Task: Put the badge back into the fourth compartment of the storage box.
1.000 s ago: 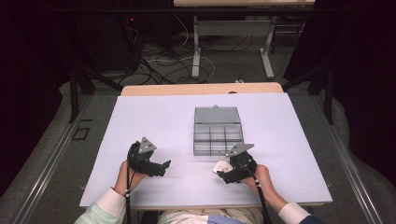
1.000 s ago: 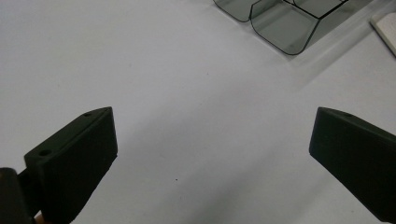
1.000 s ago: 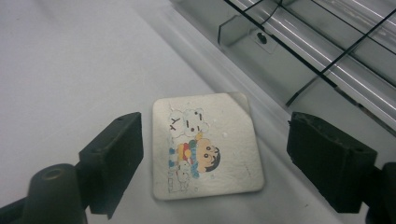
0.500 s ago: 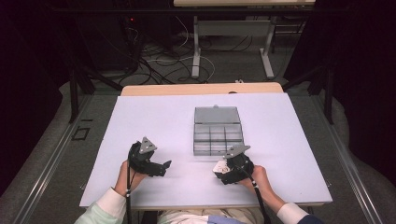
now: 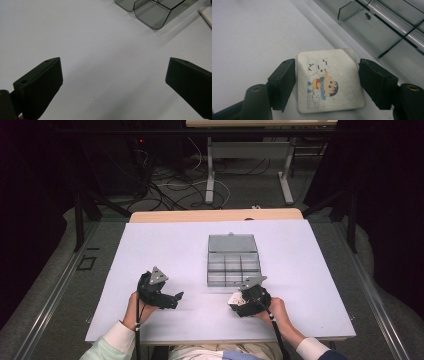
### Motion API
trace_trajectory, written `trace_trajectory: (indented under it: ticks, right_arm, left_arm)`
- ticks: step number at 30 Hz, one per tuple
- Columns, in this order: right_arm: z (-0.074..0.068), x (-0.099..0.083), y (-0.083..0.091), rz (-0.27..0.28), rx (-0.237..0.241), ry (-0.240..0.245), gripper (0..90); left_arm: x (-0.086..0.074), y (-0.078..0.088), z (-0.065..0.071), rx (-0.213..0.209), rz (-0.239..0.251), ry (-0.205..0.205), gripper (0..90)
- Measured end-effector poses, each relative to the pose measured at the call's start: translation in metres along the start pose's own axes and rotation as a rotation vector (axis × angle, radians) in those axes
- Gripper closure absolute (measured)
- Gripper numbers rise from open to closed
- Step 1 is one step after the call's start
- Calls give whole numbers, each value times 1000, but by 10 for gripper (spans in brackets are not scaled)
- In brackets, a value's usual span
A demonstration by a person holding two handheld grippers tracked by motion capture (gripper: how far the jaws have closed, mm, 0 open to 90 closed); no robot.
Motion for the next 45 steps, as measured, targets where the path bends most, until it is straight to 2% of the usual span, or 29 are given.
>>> trace_trajectory:
  ticks: [3,7,8,9,13,23,25,27,28,30,33,36,39,40,42,45]
  right_arm:
    - [1,0,0,14,-9,-1,326]
    - [1,1,-1,14,3,16,327]
    - [1,3,-2,34,0,12,327]
    - [1,1,0,8,5,18,328]
    - [1,1,0,3,7,12,328]
    - [1,7,10,32,11,21,328]
    - [2,9,12,40,-4,23,328]
    - [1,10,14,45,7,26,328]
    - [3,10,15,49,-2,35,328]
    - [3,13,16,68,-7,28,328]
    - [3,13,20,58,-8,28,328]
    - [3,15,22,71,-3,43,328]
    - [5,18,24,95,-22,33,328]
    - [5,17,26,83,-13,46,328]
    - [6,18,26,98,-23,28,328]
    - [6,18,28,94,-26,30,328]
  left_arm:
    - [0,0,0,-2,2,-3,10]
    - [0,-1,0,1,7,1,11]
    - [0,-1,0,0,7,1,11]
    - [1,-1,0,0,8,-3,11]
    - [1,-1,0,-3,8,-6,12]
    - [1,0,1,-7,5,-8,13]
    - [1,0,0,-7,5,-9,13]
    - [1,0,0,-7,5,-8,13]
    - [2,-1,0,-1,21,-6,13]
    - [2,-1,0,-4,16,-7,13]
    - [2,-1,0,5,25,-5,13]
    - [2,-1,0,5,26,-4,14]
    - [2,-1,1,-2,24,0,13]
    - [2,-1,0,-2,23,0,13]
    - [2,-1,0,-1,24,3,13]
    - [2,-1,0,1,26,0,14]
Point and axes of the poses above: each handheld gripper's, and its own axes: y roughly backward along the jaws, x roughly out of its top, z roughly to its right, the point moved 10 cm from there along -y, roughly forward along the jaws, and after that the axes turned 4 degrees about y, right-handed, at the moved point
